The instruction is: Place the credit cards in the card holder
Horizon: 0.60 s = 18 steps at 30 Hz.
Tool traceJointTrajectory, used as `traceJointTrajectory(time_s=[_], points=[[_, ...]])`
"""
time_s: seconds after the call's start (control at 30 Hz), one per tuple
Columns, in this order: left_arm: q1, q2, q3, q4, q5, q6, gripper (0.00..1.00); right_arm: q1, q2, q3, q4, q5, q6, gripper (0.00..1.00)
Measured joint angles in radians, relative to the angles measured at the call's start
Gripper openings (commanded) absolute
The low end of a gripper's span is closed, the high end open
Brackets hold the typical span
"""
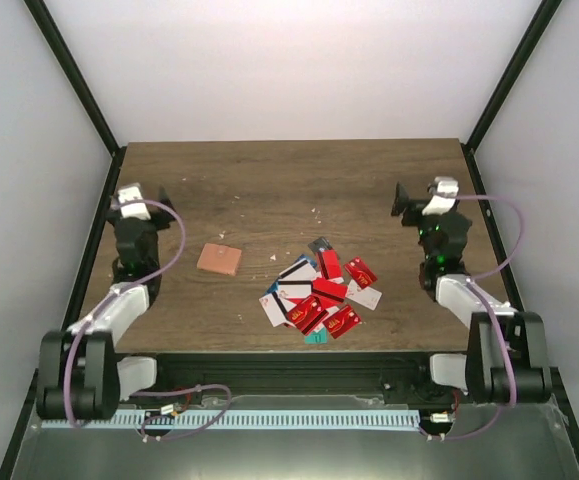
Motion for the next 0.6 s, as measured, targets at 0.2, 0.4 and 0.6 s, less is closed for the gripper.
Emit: traceJointTrajectory(time_s=[0.2, 0.4, 0.6], points=[[0.0, -0.236, 0.237, -0.396, -0.074, -0.204, 1.0, 0.0, -0.14, 0.302, -0.3, -0.03, 0.185, 1.0], [0.004, -0.358, 0.286, -0.723, -0.06, -0.409, 1.0, 0.0, -0.156, 0.42, -0.449, -0.231, 0.335, 1.0], [0.006, -0.372, 0.252, -0.991, 0.095, -0.511, 1.0, 0.061, -0.069, 0.515, -0.6, -0.435, 0.343, 1.0]])
